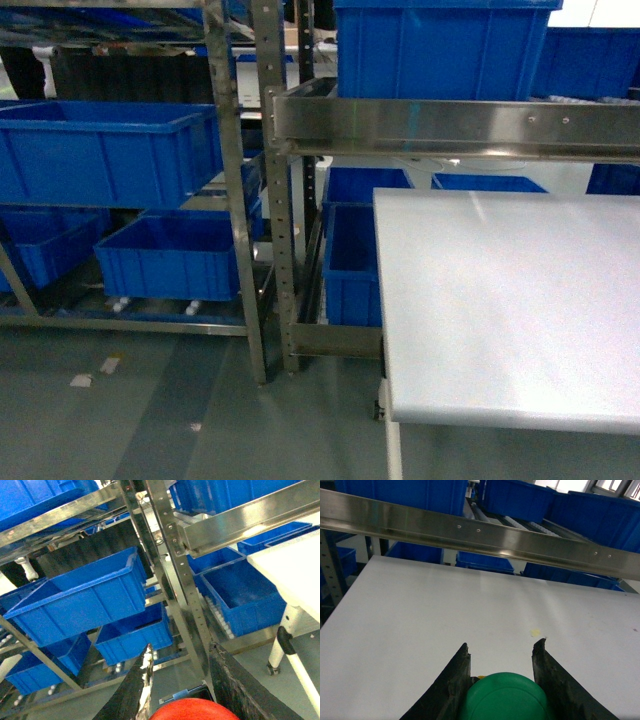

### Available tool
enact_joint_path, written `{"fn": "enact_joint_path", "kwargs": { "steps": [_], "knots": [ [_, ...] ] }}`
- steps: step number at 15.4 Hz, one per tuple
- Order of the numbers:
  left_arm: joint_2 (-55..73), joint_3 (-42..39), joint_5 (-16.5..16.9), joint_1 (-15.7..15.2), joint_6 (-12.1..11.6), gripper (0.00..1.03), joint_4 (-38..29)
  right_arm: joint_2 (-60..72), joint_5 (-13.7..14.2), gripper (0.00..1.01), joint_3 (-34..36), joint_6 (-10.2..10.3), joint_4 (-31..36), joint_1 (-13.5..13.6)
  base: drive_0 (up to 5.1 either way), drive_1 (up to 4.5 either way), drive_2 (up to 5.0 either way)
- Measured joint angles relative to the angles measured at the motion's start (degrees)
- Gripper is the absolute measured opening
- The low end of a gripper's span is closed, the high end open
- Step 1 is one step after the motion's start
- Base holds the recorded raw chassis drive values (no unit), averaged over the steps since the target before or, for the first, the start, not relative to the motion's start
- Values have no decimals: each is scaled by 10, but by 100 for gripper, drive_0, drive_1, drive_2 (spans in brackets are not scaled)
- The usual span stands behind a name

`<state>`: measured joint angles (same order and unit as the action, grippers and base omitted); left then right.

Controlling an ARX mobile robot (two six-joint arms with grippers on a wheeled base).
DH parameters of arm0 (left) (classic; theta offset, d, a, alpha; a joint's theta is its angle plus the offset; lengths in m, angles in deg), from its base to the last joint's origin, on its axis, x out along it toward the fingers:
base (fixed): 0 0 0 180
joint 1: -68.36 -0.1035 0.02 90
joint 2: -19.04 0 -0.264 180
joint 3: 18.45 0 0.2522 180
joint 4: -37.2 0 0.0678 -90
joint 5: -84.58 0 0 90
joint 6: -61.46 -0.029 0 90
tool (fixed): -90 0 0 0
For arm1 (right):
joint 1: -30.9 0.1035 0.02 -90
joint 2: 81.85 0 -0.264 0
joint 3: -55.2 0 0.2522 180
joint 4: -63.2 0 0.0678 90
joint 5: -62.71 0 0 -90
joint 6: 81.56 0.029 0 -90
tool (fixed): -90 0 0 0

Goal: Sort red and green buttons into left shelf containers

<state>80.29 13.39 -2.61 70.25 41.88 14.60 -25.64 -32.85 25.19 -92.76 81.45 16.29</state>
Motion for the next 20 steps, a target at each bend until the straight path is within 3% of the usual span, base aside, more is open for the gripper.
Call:
{"fn": "enact_joint_path", "kwargs": {
  "steps": [20],
  "knots": [
    [1,0,0,0,0,29,0,0,-2,33,0,0,0,3,-492,275,210]
  ]
}}
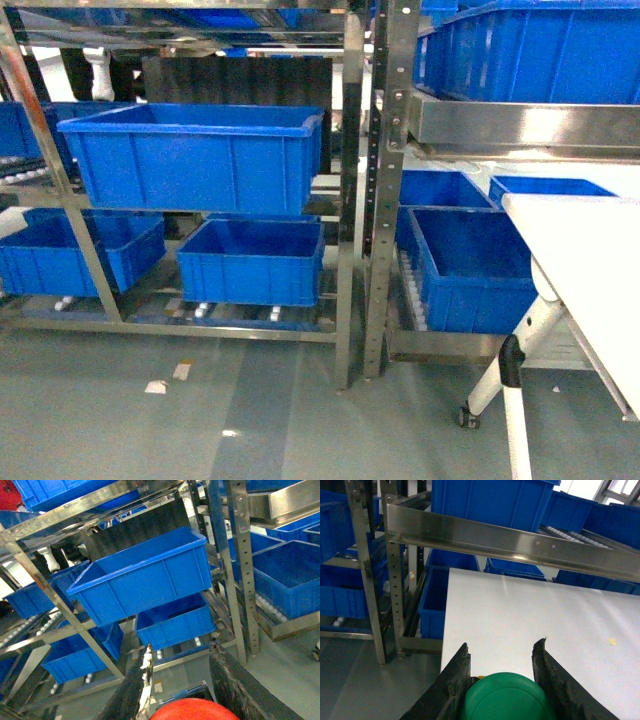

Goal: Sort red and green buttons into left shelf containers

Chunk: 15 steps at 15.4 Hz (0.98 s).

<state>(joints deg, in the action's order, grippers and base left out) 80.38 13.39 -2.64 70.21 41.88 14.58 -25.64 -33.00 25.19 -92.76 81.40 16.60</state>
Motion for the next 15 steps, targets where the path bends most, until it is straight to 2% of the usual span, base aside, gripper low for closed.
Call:
{"fn": "enact_joint_path", "kwargs": {
  "steps": [6,15],
  "knots": [
    [0,0,0,1,0,29,0,0,3,33,0,0,-1,0,-481,343,158],
    [0,0,0,1,0,29,0,0,3,33,0,0,-1,0,-301,499,-188]
  ]
}}
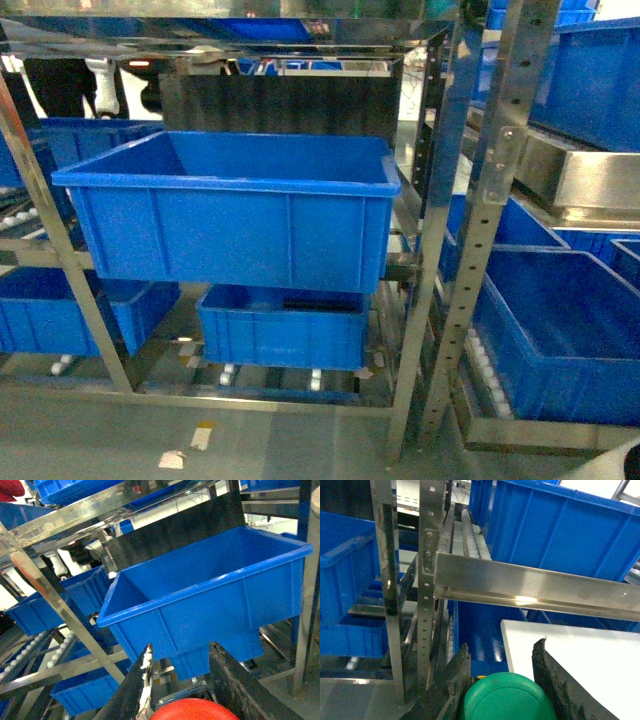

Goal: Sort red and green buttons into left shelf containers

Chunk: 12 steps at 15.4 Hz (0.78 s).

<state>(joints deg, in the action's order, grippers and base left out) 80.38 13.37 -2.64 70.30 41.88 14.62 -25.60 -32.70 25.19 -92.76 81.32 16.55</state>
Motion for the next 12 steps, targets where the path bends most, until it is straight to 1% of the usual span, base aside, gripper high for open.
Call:
{"fn": "enact_joint_path", "kwargs": {
  "steps": [12],
  "knots": [
    [0,0,0,0,0,29,-2,3,-2,33,0,0,1,0,-300,500,-190]
  ]
}}
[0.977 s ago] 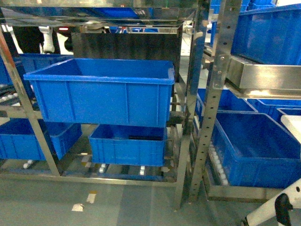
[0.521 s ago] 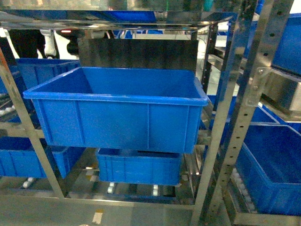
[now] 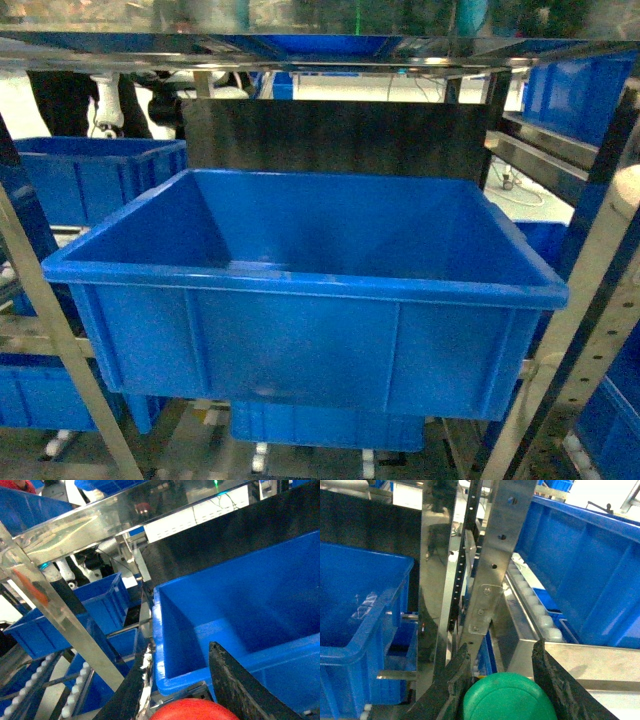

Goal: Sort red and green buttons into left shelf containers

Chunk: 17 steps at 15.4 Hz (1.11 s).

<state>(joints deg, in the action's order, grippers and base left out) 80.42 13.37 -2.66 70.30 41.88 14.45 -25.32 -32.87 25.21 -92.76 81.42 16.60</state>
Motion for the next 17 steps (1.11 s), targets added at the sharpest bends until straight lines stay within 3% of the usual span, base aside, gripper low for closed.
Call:
{"fn": "enact_joint_path", "kwargs": {
  "steps": [7,12,17],
  "knots": [
    [0,-1,-1,-2,0,29,2,1,2,33,0,0,4,2,-299,501,-190],
    [0,-1,-1,-2,0,29,1,77,61,33,-52,29,33,143,-299,501,-190],
    [0,-1,-1,-2,0,29,2,188,92,33,-116,43,82,238,-299,501,-190]
  ]
}}
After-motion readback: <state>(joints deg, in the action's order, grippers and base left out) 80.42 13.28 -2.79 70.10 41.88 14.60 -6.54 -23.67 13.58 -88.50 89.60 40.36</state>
